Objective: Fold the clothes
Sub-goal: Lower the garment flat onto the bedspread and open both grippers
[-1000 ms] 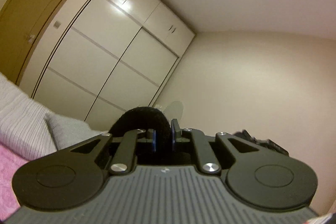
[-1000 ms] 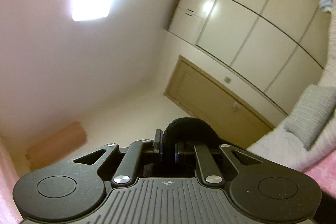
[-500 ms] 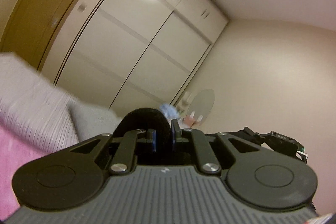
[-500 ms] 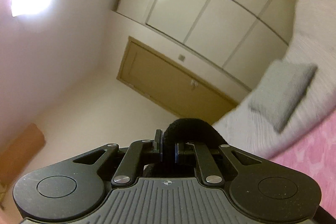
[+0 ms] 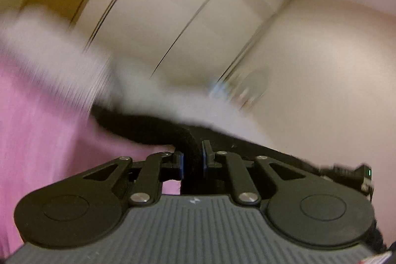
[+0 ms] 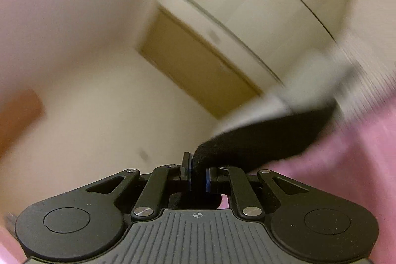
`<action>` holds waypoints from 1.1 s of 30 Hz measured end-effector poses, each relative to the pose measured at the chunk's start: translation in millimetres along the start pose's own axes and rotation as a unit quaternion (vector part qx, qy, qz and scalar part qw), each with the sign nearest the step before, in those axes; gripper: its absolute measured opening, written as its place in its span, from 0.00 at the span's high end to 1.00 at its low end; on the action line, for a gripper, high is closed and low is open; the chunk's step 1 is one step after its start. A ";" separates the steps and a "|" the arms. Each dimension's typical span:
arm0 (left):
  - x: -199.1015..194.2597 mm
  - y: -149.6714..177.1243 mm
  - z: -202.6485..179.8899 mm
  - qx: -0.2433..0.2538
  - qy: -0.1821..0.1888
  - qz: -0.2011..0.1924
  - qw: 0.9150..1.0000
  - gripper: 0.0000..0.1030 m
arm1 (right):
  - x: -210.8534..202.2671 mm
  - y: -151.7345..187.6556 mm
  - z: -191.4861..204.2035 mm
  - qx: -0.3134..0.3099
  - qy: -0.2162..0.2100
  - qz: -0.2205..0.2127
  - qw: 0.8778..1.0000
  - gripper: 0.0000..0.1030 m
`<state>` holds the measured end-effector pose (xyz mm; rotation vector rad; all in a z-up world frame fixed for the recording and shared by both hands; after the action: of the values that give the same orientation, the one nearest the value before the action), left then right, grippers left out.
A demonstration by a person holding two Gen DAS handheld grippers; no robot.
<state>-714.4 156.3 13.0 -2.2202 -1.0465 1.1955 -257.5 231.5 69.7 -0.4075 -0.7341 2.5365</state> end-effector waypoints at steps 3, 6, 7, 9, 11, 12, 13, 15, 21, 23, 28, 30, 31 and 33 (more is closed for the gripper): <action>35.6 98.3 78.0 -0.032 -0.134 0.131 0.982 0.88 | 23.7 106.8 -87.9 0.097 0.103 0.154 0.978 0.90; 49.5 170.9 123.8 -0.013 -0.223 0.230 0.947 0.94 | 30.8 205.7 -170.7 0.186 0.233 0.256 0.919 0.81; 49.3 186.4 131.5 -0.004 -0.234 0.248 0.940 0.94 | 31.3 230.4 -189.3 0.193 0.268 0.285 0.900 0.81; 59.1 194.2 139.3 0.007 -0.239 0.262 0.935 0.92 | 22.6 258.1 -205.1 0.212 0.287 0.287 0.889 0.81; 69.7 200.5 145.4 0.012 -0.239 0.264 0.934 0.91 | 2.4 282.3 -211.8 0.229 0.292 0.269 0.889 0.81; 75.3 203.0 148.1 0.012 -0.236 0.264 0.935 0.85 | -5.2 291.1 -216.6 0.223 0.298 0.260 0.891 0.81; 81.3 206.6 150.4 0.015 -0.233 0.263 0.936 0.82 | -11.7 298.7 -221.9 0.213 0.304 0.251 0.894 0.81; 93.2 215.3 154.2 0.026 -0.230 0.261 0.937 0.78 | -24.5 310.2 -233.5 0.205 0.312 0.227 0.899 0.81; 141.7 239.2 183.5 0.062 -0.237 0.269 0.931 0.77 | -48.0 354.6 -251.8 0.187 0.323 0.165 0.913 0.80; 150.4 249.7 189.9 0.065 -0.234 0.276 0.930 0.77 | -42.7 362.3 -262.7 0.186 0.333 0.150 0.912 0.80; 152.0 253.4 196.4 0.087 -0.226 0.324 0.915 0.75 | -40.6 374.9 -279.2 0.223 0.397 0.148 0.878 0.73; 143.3 238.5 192.7 0.096 -0.212 0.329 0.915 0.80 | -39.4 367.9 -269.9 0.226 0.422 0.152 0.865 0.72; 136.7 225.7 187.9 0.111 -0.201 0.312 0.922 0.80 | -35.0 360.9 -260.9 0.207 0.424 0.146 0.870 0.72; 135.4 205.7 180.9 0.123 -0.176 0.287 0.934 0.80 | -24.8 346.4 -242.0 0.163 0.418 0.127 0.885 0.72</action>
<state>-731.2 130.9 -291.0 -2.2193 -0.3122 1.9057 -261.6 62.2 -318.1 -1.4161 0.0824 2.2830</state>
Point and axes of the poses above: each gripper's, at about its wrist camera, not at the fingertips, and x roughly the way its jaws point, z to its left, y to its underside, the point moved 4 cm from there along x, roughly the way its jaws point, and after that the axes turned 10 degrees about -y, right-handed, at the moved point
